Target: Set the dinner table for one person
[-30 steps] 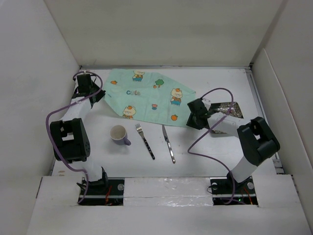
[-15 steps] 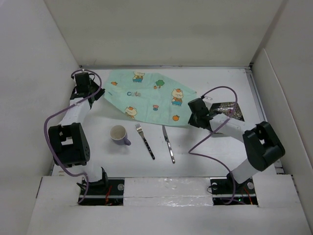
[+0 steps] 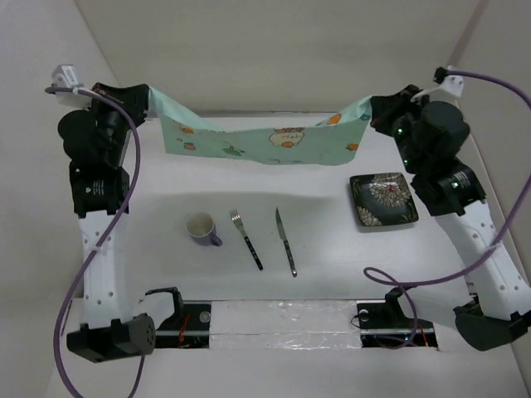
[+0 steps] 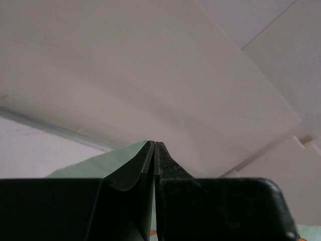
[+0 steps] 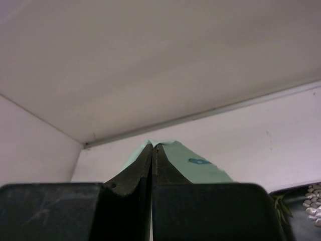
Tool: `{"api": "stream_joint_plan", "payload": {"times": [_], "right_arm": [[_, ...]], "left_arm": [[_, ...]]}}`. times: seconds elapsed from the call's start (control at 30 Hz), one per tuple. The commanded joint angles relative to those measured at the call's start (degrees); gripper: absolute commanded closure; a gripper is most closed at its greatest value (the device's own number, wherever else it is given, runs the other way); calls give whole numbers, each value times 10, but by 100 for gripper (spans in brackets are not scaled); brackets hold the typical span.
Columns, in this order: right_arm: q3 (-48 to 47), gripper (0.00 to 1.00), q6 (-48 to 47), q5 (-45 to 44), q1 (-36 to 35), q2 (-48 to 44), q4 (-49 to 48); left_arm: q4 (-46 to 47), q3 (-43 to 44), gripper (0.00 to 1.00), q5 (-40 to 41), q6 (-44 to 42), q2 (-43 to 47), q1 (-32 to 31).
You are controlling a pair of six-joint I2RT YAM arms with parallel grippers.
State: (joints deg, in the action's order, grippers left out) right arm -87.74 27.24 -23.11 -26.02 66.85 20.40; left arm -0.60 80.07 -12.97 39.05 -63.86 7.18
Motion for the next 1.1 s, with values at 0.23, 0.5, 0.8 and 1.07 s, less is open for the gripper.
{"api": "stream_joint_plan", "payload": {"times": [0.23,0.5,0.8,1.07], "right_arm": [[-87,100,-52,110,91,63,32],[-193,100,-57,190,151,231,22],[-505,100,-47,277,185,439,129],[-219,100,-48,302,191,343,-17]], "left_arm": [[59,-18,100,-2,38,-34,1],[32,83,100,-7,23,-201,1],[-67,291,100,-17,-8,-327,1],[35,102,100,-36,1,-276,1]]}}
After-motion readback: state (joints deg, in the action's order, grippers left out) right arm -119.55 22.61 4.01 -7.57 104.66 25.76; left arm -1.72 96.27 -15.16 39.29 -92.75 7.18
